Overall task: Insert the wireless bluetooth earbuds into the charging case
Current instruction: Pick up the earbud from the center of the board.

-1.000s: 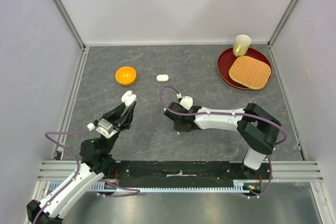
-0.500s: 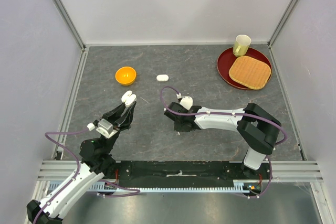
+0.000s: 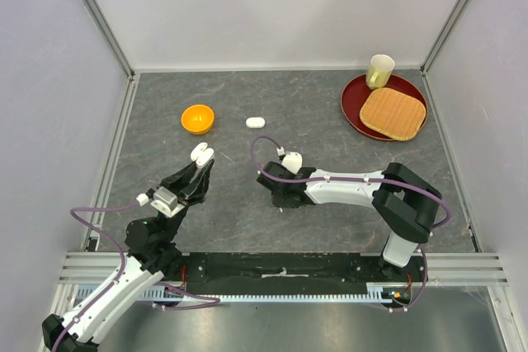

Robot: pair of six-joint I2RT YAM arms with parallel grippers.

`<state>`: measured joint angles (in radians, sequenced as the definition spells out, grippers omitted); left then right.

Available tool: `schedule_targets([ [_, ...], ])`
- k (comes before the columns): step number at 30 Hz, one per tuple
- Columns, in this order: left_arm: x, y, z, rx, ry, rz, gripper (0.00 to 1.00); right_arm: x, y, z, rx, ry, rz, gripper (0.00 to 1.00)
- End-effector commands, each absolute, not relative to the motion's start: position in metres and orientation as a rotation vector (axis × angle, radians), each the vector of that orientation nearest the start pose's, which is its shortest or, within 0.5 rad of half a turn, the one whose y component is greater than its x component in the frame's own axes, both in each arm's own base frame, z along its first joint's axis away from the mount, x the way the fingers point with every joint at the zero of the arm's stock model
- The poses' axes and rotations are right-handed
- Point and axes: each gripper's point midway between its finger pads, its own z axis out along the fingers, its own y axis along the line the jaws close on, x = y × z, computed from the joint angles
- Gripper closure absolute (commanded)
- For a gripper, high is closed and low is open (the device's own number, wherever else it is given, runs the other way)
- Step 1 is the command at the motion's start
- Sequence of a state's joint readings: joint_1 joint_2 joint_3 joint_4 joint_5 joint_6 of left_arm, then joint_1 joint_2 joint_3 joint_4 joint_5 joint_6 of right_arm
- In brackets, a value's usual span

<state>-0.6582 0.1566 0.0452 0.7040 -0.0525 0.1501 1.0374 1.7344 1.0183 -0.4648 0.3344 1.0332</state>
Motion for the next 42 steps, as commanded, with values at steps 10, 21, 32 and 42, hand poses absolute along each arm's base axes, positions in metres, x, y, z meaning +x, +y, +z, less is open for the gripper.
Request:
schedule_targets([
  [10, 0.204, -0.129, 0.274, 0.341, 0.95, -0.388, 0.98, 0.188, 0.292, 0.014, 0.1, 2.703, 0.171, 0.55],
  [21, 0.204, -0.129, 0.275, 0.34, 0.949, -0.389, 0.98, 0.191, 0.289, 0.004, 0.083, 2.697, 0.114, 0.56],
  [32, 0.205, -0.129, 0.274, 0.344, 0.952, -0.381, 0.98, 0.194, 0.288, -0.002, 0.06, 2.695, 0.085, 0.59],
  [42, 0.205, -0.129, 0.273, 0.347, 0.954, -0.38, 0.98, 0.199, 0.287, -0.005, 0.072, 2.698, 0.088, 0.6],
])
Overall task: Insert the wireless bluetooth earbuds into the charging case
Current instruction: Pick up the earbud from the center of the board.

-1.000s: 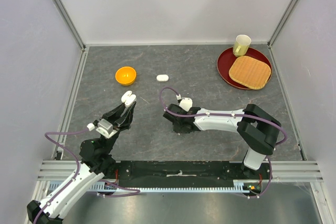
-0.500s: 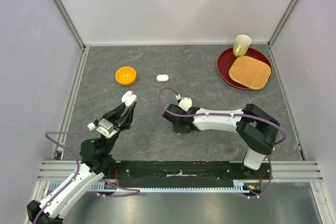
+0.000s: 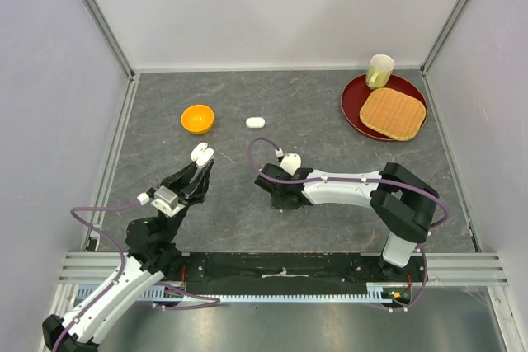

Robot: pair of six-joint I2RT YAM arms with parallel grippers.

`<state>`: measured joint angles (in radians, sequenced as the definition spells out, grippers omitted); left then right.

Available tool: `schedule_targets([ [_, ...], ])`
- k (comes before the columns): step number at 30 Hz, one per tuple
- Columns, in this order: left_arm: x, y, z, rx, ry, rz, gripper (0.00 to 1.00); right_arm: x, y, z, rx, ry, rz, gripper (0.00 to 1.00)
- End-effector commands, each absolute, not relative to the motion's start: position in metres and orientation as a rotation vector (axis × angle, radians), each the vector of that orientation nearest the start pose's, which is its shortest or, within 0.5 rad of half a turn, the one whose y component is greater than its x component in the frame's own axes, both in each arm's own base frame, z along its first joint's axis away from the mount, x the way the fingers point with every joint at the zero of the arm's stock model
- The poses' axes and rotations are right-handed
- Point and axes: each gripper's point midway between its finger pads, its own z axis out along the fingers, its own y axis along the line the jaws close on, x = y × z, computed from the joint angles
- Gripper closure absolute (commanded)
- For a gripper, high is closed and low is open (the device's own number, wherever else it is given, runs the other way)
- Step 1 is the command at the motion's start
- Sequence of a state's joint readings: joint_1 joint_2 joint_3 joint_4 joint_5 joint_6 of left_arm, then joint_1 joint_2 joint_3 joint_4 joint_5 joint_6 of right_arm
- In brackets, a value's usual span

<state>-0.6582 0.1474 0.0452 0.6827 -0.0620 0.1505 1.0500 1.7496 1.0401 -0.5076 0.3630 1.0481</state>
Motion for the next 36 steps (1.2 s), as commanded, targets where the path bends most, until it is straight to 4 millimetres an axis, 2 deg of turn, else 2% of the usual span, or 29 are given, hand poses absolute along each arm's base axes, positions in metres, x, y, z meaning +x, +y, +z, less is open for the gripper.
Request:
schedule_targets([
  [1, 0.205, -0.129, 0.273, 0.346, 0.953, -0.379, 0.98, 0.199, 0.286, -0.006, 0.071, 2.698, 0.083, 0.6],
  [20, 0.205, -0.129, 0.274, 0.342, 0.951, -0.383, 0.98, 0.204, 0.284, -0.006, 0.089, 2.69, 0.088, 0.6],
  [26, 0.205, -0.129, 0.274, 0.342, 0.951, -0.384, 0.98, 0.199, 0.281, -0.009, 0.086, 2.709, 0.09, 0.61],
  [36, 0.205, -0.129, 0.273, 0.341, 0.955, -0.384, 0.98, 0.191, 0.279, -0.001, 0.082, 2.707, 0.122, 0.62],
])
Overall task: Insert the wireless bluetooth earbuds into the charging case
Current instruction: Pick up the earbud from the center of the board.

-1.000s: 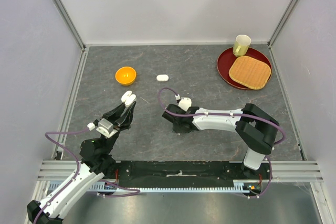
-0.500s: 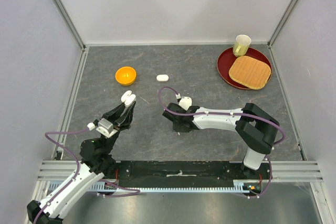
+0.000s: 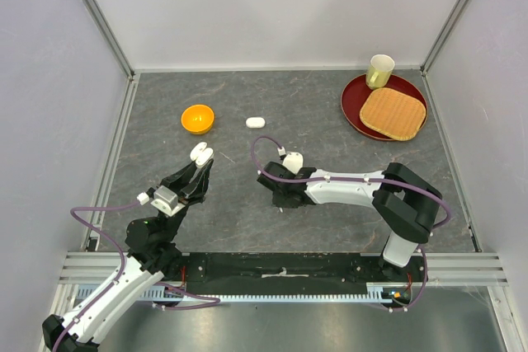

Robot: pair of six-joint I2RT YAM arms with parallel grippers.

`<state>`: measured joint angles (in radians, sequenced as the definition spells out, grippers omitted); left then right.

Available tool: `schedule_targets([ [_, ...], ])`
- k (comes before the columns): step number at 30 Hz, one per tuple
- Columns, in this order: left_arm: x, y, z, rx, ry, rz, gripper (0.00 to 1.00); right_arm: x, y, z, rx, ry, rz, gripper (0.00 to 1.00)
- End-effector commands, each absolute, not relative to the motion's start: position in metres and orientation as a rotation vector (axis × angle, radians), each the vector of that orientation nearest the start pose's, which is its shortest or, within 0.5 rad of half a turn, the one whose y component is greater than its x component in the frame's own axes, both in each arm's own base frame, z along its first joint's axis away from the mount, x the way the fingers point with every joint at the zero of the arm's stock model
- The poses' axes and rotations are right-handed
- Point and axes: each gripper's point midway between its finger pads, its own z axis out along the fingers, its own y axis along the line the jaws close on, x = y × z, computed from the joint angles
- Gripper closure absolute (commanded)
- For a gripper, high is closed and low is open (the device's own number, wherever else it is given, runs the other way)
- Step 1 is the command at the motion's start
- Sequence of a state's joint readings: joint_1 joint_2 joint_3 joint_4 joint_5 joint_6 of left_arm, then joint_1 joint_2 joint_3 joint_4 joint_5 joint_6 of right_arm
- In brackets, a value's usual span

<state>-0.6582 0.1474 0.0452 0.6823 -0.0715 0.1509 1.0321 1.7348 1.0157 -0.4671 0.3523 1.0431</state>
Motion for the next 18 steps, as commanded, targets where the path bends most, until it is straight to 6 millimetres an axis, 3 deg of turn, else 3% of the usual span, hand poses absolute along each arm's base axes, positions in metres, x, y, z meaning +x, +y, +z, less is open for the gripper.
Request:
schedule_targets([
  [1, 0.2049, -0.1288, 0.2741, 0.34, 0.954, -0.386, 0.98, 0.19, 0.2788, -0.0014, 0.079, 2.709, 0.119, 0.62],
  [18, 0.2046, -0.1286, 0.2736, 0.339, 0.954, -0.387, 0.98, 0.1818, 0.2801, -0.0036, 0.042, 2.716, 0.099, 0.68],
])
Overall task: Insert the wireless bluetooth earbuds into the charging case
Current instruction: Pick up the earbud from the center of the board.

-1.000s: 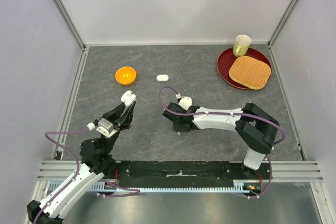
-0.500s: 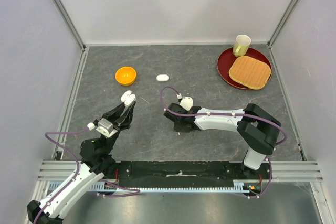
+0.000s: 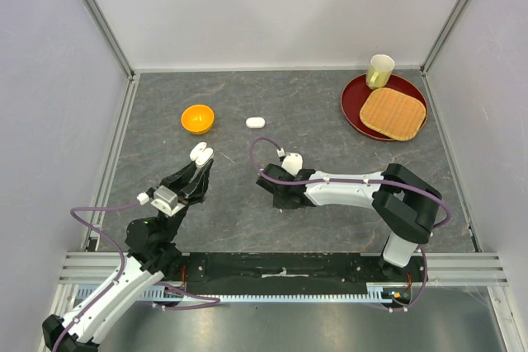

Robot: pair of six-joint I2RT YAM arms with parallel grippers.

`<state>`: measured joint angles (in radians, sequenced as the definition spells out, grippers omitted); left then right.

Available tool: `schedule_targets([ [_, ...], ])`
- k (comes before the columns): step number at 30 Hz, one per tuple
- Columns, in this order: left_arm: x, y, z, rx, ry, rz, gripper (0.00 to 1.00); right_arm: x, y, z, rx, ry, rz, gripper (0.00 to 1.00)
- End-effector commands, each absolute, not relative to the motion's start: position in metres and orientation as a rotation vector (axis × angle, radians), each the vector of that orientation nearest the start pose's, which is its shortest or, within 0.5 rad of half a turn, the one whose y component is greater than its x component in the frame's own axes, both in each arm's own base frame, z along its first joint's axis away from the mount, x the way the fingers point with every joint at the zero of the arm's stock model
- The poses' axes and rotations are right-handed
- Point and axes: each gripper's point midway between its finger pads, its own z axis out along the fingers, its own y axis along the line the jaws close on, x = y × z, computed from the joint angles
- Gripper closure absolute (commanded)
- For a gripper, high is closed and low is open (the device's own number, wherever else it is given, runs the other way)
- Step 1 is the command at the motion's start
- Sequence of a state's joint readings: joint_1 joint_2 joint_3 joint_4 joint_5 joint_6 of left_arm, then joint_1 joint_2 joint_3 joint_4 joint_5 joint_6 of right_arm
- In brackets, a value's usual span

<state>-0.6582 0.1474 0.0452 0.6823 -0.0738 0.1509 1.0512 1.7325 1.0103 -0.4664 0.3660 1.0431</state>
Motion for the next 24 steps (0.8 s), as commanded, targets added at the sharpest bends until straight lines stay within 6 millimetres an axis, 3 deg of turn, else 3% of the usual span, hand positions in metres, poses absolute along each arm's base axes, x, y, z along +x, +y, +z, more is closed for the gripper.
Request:
schedule_targets([
  [1, 0.204, -0.128, 0.274, 0.338, 0.953, -0.387, 0.98, 0.183, 0.281, -0.003, 0.043, 2.713, 0.102, 0.68],
  [6, 0.205, -0.129, 0.273, 0.341, 0.957, -0.385, 0.98, 0.185, 0.281, -0.001, 0.045, 2.701, 0.101, 0.76],
  [8, 0.205, -0.129, 0.272, 0.344, 0.959, -0.386, 0.98, 0.187, 0.282, 0.001, 0.044, 2.691, 0.104, 0.86],
  [11, 0.206, -0.129, 0.272, 0.338, 0.966, -0.386, 0.98, 0.193, 0.286, 0.011, 0.047, 2.654, 0.139, 0.92],
  [16, 0.21, -0.13, 0.268, 0.326, 0.987, -0.39, 0.98, 0.21, 0.297, 0.046, 0.06, 2.533, 0.246, 1.0],
  [17, 0.209, -0.129, 0.277, 0.316, 0.973, -0.395, 0.98, 0.214, 0.299, 0.053, 0.07, 2.503, 0.27, 1.0],
  [24, 0.216, -0.137, 0.277, 0.303, 1.02, -0.445, 0.98, 0.234, 0.306, 0.126, 0.16, 2.229, 0.52, 1.0],
])
